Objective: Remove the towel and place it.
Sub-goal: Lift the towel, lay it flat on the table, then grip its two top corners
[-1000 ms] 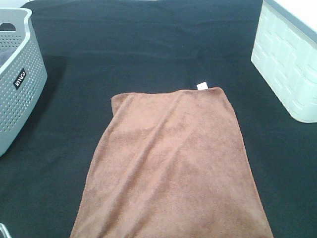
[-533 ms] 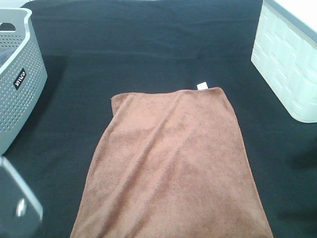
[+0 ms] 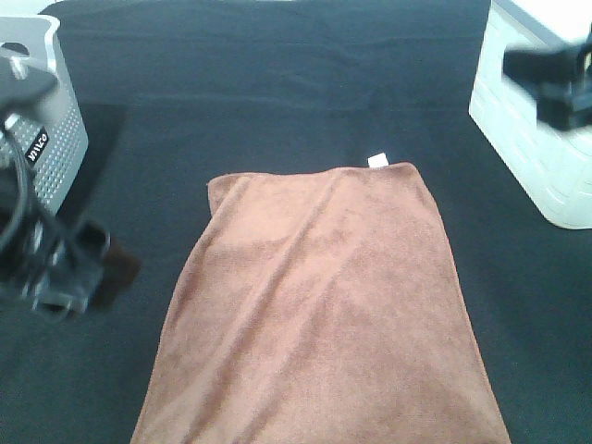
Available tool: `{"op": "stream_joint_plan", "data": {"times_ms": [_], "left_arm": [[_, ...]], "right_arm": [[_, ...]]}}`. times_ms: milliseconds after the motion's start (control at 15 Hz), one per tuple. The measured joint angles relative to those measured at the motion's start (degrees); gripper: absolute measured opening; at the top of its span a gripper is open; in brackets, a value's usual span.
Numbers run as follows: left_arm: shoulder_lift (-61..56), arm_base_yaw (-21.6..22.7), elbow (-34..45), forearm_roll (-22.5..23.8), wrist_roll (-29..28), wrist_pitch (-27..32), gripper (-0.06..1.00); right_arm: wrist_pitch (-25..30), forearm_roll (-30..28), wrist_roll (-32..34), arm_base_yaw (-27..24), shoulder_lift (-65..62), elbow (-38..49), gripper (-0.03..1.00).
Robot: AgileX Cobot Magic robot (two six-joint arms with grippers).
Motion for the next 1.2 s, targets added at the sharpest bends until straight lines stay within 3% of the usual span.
{"op": "stream_joint_plan", "data": {"times_ms": [67,133,267,400,600,733,800,867,1067,1200], "left_arm": [[0.0,2.5,0.0,0.1,0.9,-3.1,0.68],[0.0,2.5,0.0,0.1,0.9,-3.1,0.68],[0.0,7.0,0.0,0.1,4.0,-10.7,0.68],[0.0,7.2,0.0,0.5,4.3,-12.1,0.68],[0.0,7.2,0.0,0.7,4.4,-16.2,0.68],[0.0,7.2,0.0,1.1,4.4,-17.2,0.68],[0.0,7.2,0.0,1.1,4.4,-17.2,0.68],[0.0,7.2,0.0,1.5,4.4,-17.4,0.68],[0.0,7.2,0.0,1.5,4.4,-17.0,0.68],[0.0,7.2,0.0,1.5,4.4,-15.1,0.68]], "right_arm": [[-5.8,2.1,1.9,0.0,1.9,0.0,0.69],[-5.8,2.1,1.9,0.0,1.9,0.0,0.69],[-17.1,8.0,9.9,0.0,7.3,-0.1,0.69],[-18.2,9.7,19.7,0.0,7.4,-0.1,0.69],[-19.5,28.6,23.7,0.0,7.4,-1.8,0.69],[-19.7,47.2,23.7,0.0,7.4,-5.6,0.69],[-19.7,47.2,23.7,0.0,7.4,-5.6,0.69],[-16.0,66.2,23.8,0.0,7.4,-11.2,0.69],[1.1,71.0,23.8,0.0,7.5,-13.1,0.69],[8.4,71.0,23.8,0.0,8.0,-13.2,0.69]]}}
